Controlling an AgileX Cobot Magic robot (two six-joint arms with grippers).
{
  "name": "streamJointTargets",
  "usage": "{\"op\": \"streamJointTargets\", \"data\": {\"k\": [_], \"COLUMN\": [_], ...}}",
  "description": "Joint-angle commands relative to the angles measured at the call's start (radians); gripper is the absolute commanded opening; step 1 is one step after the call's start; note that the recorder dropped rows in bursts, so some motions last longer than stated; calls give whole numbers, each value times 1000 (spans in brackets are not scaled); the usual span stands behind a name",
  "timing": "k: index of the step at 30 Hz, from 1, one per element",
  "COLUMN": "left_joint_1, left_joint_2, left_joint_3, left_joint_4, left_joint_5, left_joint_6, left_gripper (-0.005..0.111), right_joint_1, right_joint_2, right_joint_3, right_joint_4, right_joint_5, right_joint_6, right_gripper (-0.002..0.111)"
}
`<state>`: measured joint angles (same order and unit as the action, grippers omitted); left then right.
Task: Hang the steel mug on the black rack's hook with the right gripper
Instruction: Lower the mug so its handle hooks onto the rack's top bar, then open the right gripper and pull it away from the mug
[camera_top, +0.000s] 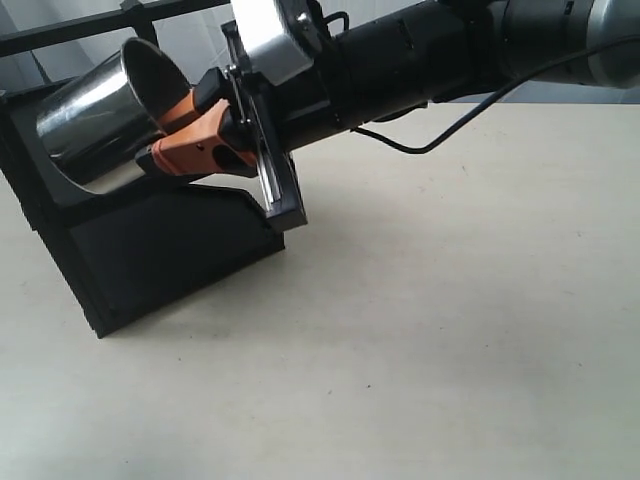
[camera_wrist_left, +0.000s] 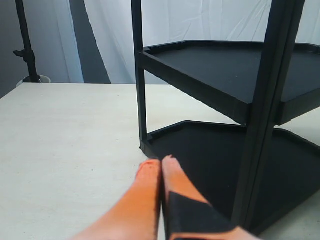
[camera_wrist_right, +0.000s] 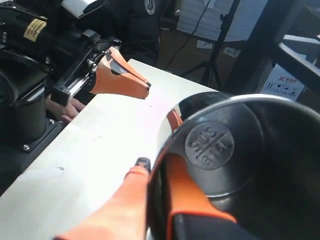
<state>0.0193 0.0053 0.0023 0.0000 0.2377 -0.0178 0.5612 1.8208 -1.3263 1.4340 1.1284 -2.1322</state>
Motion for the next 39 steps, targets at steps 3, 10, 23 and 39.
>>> {"op": "streamJointTargets", "data": {"k": [3, 10, 23, 39], "left_joint_1": [-1, -1, -1, -1], "left_joint_2": [-5, -5, -5, -5], "left_joint_3": [-2, -2, -2, -2], "left_joint_4": [5, 5, 5, 5], "left_joint_5": [-7, -7, -7, -7], "left_joint_6": [1, 1, 1, 1], "left_gripper": [2, 2, 2, 2], "right_joint_1": [-12, -12, -12, -12], "right_joint_2": [22, 22, 22, 16], "right_joint_3": [13, 13, 13, 13], "right_joint_4": [-83, -78, -90, -114], "right_joint_5": [-62, -62, -62, -53], "right_joint_6": [71, 71, 92, 120], "right_gripper": [12, 31, 31, 50]}}
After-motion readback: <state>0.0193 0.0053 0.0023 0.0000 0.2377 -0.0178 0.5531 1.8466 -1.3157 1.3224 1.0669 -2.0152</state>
